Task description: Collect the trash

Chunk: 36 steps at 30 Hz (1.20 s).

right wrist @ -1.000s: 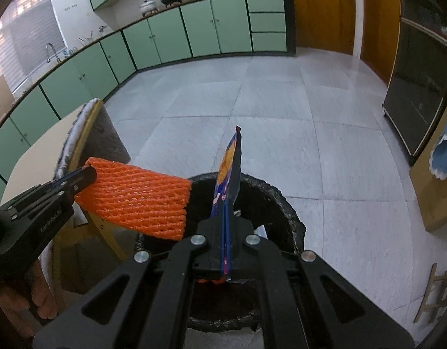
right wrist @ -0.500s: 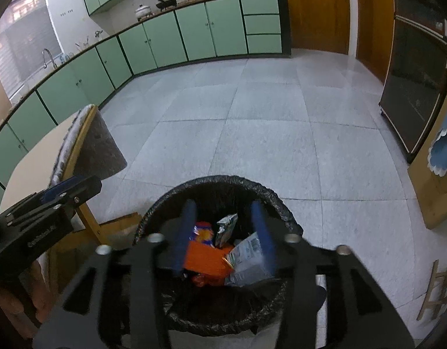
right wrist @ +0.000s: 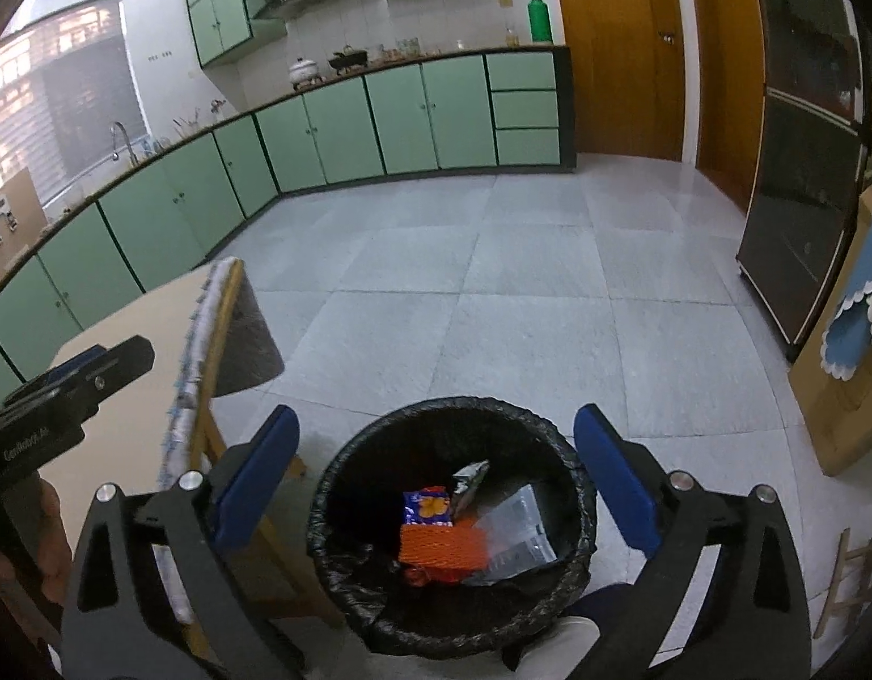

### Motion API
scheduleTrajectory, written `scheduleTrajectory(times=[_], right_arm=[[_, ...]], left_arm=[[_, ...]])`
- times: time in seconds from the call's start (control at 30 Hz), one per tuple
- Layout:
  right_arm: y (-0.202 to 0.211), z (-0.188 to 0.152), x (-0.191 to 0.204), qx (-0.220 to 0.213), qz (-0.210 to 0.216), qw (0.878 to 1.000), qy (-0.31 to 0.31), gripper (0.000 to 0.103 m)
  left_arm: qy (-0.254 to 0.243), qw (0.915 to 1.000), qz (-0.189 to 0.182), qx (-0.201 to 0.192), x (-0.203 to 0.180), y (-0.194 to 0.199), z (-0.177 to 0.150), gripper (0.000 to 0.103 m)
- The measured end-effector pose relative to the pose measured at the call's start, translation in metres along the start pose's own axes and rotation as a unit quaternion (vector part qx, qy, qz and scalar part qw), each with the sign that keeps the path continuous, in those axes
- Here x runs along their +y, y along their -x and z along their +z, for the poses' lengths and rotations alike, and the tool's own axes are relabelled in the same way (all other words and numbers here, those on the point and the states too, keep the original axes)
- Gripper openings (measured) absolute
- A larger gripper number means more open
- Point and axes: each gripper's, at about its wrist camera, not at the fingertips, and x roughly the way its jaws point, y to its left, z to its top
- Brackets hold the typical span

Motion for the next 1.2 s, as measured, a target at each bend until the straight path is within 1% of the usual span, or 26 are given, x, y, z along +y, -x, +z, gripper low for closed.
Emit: scheduleTrajectory(times=[0.03, 0.2, 0.4, 0.6, 0.9, 1.2], right_arm=[[0.009, 0.000, 0.004, -0.005, 0.008, 1.000, 0.000, 0.096], [0.038, -0.001, 0.021, -0.016, 0.029, 0.999, 0.008, 0.098], [0.063, -0.006, 0.039, -0.016, 0.040, 0.999, 0.026, 0.098], [0.085, -0.009, 0.056, -0.022, 0.051, 0.998, 0.043, 0.098], [0.104, -0.010, 0.075, -0.033, 0.065, 0.996, 0.059, 0.098], [0.110, -0.012, 0.082, -0.037, 0.068, 0.995, 0.065, 0.098]], left_arm=[[0.000, 1.0000, 0.004, -0.003, 0.002, 0.007, 0.000, 0.089], [-0.003, 0.9997, 0.019, -0.015, 0.011, 0.044, -0.003, 0.091], [0.001, 0.9993, 0.031, -0.023, 0.021, 0.080, -0.010, 0.094], [0.005, 0.9986, 0.043, -0.030, 0.030, 0.108, -0.019, 0.094], [0.010, 0.9978, 0.052, -0.039, 0.040, 0.133, -0.030, 0.094], [0.008, 0.9973, 0.054, -0.049, 0.040, 0.141, -0.030, 0.094]])
